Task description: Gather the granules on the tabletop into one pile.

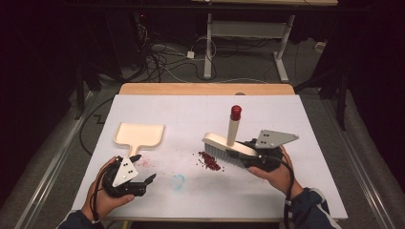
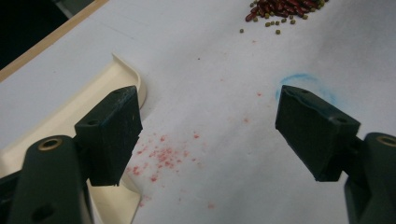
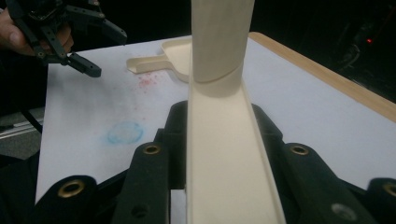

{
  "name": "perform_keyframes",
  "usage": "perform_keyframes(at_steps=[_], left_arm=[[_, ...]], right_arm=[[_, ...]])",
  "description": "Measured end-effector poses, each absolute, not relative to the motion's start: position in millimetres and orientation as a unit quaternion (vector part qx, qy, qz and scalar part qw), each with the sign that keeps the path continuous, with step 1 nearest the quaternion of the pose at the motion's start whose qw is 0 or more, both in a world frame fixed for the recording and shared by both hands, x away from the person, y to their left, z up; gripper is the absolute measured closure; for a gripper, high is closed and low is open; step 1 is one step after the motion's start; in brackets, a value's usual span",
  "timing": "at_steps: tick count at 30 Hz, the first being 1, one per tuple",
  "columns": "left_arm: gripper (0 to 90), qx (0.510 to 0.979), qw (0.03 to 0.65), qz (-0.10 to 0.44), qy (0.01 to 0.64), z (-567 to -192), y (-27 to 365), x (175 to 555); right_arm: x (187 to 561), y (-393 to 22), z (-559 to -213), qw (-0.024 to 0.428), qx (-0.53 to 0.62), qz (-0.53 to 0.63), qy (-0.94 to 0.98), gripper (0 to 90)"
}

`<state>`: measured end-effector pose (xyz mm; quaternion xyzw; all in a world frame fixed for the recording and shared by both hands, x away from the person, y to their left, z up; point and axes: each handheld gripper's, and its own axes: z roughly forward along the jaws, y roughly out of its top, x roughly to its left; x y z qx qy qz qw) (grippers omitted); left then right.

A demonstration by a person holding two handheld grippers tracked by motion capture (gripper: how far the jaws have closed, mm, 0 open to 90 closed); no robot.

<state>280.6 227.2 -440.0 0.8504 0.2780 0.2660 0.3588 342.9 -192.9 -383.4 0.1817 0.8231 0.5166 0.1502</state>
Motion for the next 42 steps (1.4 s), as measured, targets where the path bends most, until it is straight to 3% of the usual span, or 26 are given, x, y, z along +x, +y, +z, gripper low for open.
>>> perform_keyframes(at_steps=[8,17,27,34,39,42], left_arm=[[21.8,0.847,0.358,0.272,0.283,-440,229,281],[21.8,0.851,0.351,0.272,0.281,-441,228,282],[21.8,0.856,0.348,0.265,0.276,-444,225,284],[21.8,0.859,0.345,0.261,0.273,-445,222,284],[21.8,0.863,0.341,0.259,0.27,-446,220,285],[21.8,0.864,0.34,0.258,0.268,-447,220,285]], right_arm=[[311,-234,-381,0.146,0.212,0.487,0.834,67.1],[298,-261,-396,0.108,0.256,0.443,0.852,67.0],[330,-268,-416,0.024,0.299,0.432,0.851,66.8],[360,-276,-423,0.016,0.333,0.411,0.848,63.2],[381,-282,-427,0.02,0.326,0.39,0.861,55.0],[395,-285,-427,0.039,0.338,0.371,0.864,45.7]])
